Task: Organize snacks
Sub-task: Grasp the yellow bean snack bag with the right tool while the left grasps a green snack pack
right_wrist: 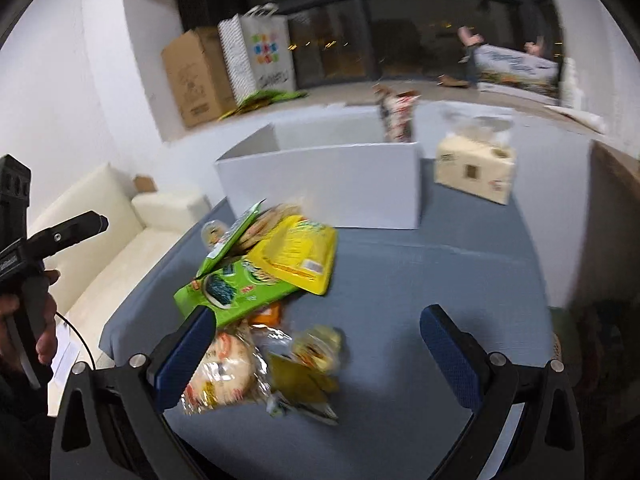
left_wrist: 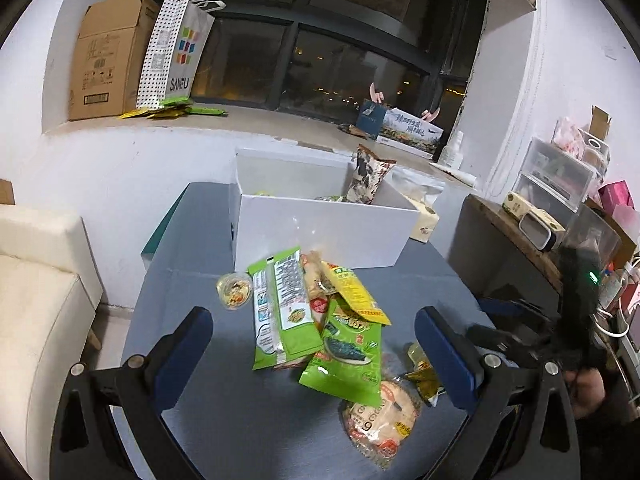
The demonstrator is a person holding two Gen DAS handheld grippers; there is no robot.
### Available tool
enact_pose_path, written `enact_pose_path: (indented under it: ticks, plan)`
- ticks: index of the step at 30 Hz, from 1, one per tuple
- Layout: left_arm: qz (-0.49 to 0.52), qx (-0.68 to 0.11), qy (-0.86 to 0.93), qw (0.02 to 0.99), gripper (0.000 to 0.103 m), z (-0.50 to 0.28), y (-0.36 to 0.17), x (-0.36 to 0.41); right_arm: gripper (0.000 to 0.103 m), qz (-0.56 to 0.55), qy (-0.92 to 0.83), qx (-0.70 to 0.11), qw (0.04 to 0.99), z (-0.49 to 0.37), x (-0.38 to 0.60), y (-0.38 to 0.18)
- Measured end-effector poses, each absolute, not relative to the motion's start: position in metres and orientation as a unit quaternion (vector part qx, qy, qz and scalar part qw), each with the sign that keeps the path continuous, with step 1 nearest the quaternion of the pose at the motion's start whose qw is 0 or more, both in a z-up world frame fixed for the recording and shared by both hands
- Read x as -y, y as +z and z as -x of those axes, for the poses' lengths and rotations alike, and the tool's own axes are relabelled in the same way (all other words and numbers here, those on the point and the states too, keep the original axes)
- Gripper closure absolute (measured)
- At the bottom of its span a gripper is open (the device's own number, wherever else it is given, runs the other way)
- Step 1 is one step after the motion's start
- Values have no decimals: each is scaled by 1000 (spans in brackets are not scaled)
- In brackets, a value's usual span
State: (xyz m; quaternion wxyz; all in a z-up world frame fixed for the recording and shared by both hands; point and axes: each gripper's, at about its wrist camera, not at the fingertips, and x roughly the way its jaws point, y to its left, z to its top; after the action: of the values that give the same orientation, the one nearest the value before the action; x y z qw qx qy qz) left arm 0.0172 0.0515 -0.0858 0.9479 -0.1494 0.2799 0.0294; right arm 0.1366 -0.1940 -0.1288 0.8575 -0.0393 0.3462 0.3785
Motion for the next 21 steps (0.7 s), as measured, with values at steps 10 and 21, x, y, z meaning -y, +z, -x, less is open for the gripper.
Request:
enact_pose_path:
  ticks: [10, 21]
  plan:
    - [164, -286, 37, 943, 0, -14, -95, -62, 0, 35, 400, -458, 793, -233, 86, -163]
    - [177, -297, 43, 937, 0, -17, -107, -67, 14, 127, 388, -508, 759, -262, 36, -207]
